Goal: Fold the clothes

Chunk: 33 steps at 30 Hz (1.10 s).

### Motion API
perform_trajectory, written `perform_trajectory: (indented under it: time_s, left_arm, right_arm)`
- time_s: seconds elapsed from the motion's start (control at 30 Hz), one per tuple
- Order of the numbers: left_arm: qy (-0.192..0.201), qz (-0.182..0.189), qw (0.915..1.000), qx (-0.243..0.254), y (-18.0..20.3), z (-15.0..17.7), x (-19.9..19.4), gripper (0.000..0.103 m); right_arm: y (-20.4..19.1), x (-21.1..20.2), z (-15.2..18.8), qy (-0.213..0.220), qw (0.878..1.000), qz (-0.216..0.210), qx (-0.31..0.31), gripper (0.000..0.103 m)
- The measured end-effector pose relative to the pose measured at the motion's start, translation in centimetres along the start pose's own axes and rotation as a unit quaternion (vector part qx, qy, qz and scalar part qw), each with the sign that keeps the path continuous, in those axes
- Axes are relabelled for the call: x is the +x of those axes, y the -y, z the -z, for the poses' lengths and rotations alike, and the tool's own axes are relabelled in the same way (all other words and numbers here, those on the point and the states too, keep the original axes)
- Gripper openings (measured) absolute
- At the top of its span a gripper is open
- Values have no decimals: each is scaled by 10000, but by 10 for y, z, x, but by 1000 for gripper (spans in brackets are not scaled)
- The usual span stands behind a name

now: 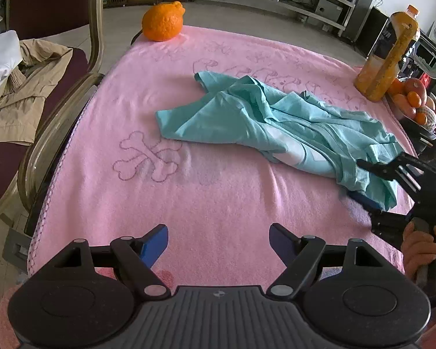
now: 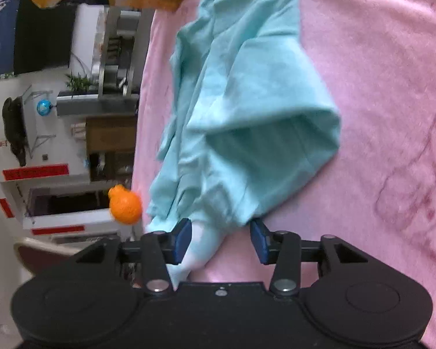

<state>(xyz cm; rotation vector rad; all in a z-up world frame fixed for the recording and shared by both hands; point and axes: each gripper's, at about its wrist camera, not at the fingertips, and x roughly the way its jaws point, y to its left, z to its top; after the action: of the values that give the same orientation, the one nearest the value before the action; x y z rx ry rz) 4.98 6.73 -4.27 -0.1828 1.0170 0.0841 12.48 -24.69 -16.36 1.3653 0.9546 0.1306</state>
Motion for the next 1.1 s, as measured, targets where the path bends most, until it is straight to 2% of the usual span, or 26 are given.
perform_trajectory:
  time_s: [0.13,0.2,0.23,0.27,0.33,0.37,0.4,0.5,0.53,0.57,0.7,0.8,0.97,1.1]
  left_arm:
    - [1,14,10000,-64,-1,1,1,77]
    - [-22,48,10000,-76,0,2,0,77]
    - [-22,56,10000,-72,0,3,-1,77]
    - [-12,59,10000,-63,1,3,-2,77]
    - [18,42,10000,-45,0,5,-6,77]
    - [36,28,10000,-36,0,6,-8,77]
    - [50,17,10000,-32,0,7,-10,77]
    - [54,8,10000,-44,-2,10,-13,77]
    - [52,14,10000,-47,-2,12,-14,77]
    - [46,24,10000,-50,-3,13,-14,77]
    - [14,43,10000,-43,-3,15,-14,77]
    - [38,31,10000,-26,-5,14,-14,77]
    - [4,63,10000,-73,-5,13,-9,77]
    - [-24,86,9999,-53,-4,14,-6,77]
  right_arm:
    - [11,-16,-9,663,9969,-306,307,44]
    - [13,-17,-15,706,9960,-393,388,43]
    - [13,-15,-17,616,9965,-421,382,39]
    - [12,-13,-18,554,9969,-428,352,27]
    - [8,-10,-17,543,9976,-379,222,17]
    - [6,-11,-17,581,9975,-357,170,8]
    - [4,-12,-18,611,9976,-311,114,7]
    - [4,-16,-22,545,9985,-60,70,11]
    - [8,-18,-20,461,9988,-13,152,31]
    - [11,-19,-18,378,9990,34,233,44]
    - [27,-24,-5,276,9988,-82,396,44]
    - [32,-34,-10,703,9957,-132,586,43]
    - [19,-55,-20,1368,9898,387,-118,43]
    - [14,-54,-19,1510,9839,668,-677,32]
